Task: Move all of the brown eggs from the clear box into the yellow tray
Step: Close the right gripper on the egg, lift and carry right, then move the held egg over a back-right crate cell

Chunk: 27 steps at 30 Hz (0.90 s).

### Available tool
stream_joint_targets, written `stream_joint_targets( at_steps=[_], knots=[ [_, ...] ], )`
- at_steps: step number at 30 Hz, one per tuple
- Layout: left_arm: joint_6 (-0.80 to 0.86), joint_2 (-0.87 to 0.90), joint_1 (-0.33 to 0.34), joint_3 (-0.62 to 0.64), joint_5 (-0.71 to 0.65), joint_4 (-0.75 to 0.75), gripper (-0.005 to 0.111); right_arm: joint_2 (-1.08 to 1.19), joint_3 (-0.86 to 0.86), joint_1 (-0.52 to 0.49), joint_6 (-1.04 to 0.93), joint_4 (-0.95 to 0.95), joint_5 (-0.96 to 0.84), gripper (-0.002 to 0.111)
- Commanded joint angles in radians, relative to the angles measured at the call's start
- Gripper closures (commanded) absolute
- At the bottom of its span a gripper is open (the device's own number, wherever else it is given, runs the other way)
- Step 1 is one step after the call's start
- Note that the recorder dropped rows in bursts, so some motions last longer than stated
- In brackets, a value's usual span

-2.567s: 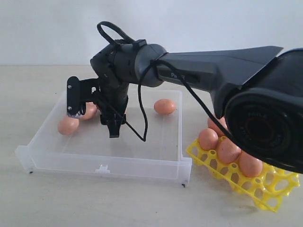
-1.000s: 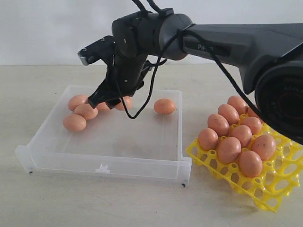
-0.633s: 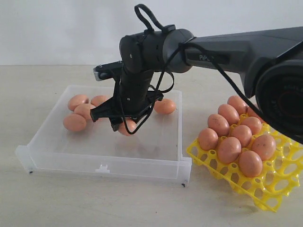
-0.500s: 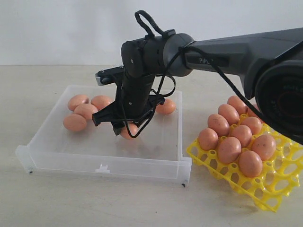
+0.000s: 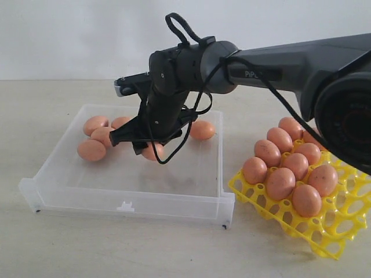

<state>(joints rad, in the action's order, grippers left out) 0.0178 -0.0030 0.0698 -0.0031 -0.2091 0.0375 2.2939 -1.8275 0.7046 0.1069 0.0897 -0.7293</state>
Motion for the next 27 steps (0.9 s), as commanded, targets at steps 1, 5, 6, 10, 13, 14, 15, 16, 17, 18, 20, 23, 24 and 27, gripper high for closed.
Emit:
stream_joint_targets(
  at_steps=[1,5,6,10,13,14,15,16,17,18,20,23,24,27],
  knots=[
    [0.002,0.003,0.001,0.003,0.006,-0.002,0.111,-0.108,0.116,-0.007,0.015,-0.007,0.217,0.108],
    [0.002,0.003,0.001,0.003,0.006,-0.002,0.111,-0.229,0.319,-0.015,0.046,-0.004,0.478,0.108],
    [0.002,0.003,0.001,0.003,0.006,-0.002,0.111,-0.273,0.391,-0.018,0.042,-0.002,0.546,0.108],
    [0.002,0.003,0.001,0.003,0.006,-0.002,0.111,-0.409,0.604,-0.048,-0.001,0.005,0.757,0.108],
    [0.002,0.003,0.001,0.003,0.006,-0.002,0.111,-0.588,0.874,-0.130,-0.139,0.108,0.962,0.108],
    [0.002,0.003,0.001,0.003,0.006,-0.002,0.111,-0.616,0.929,-0.147,-0.166,0.135,1.007,0.108],
    [0.002,0.003,0.001,0.003,0.006,-0.002,0.111,-0.685,1.037,-0.195,-0.222,0.205,1.078,0.108],
    [0.002,0.003,0.001,0.003,0.006,-0.002,0.111,-0.710,1.079,-0.215,-0.245,0.244,1.098,0.108],
    [0.002,0.003,0.001,0.003,0.006,-0.002,0.111,-0.770,1.178,-0.266,-0.309,0.304,1.124,0.108],
    [0.002,0.003,0.001,0.003,0.006,-0.002,0.111,-0.797,1.213,-0.287,-0.333,0.324,1.130,0.108],
    [0.002,0.003,0.001,0.003,0.006,-0.002,0.111,-0.871,1.336,-0.376,-0.484,0.365,1.164,0.108],
    [0.002,0.003,0.001,0.003,0.006,-0.002,0.111,-0.911,1.408,-0.486,-0.479,0.409,1.166,0.108],
    [0.002,0.003,0.001,0.003,0.006,-0.002,0.111,-0.911,1.419,-0.497,-0.479,0.402,1.160,0.108],
    [0.002,0.003,0.001,0.003,0.006,-0.002,0.111,-0.908,1.420,-0.497,-0.502,0.400,1.170,0.108]
  ],
)
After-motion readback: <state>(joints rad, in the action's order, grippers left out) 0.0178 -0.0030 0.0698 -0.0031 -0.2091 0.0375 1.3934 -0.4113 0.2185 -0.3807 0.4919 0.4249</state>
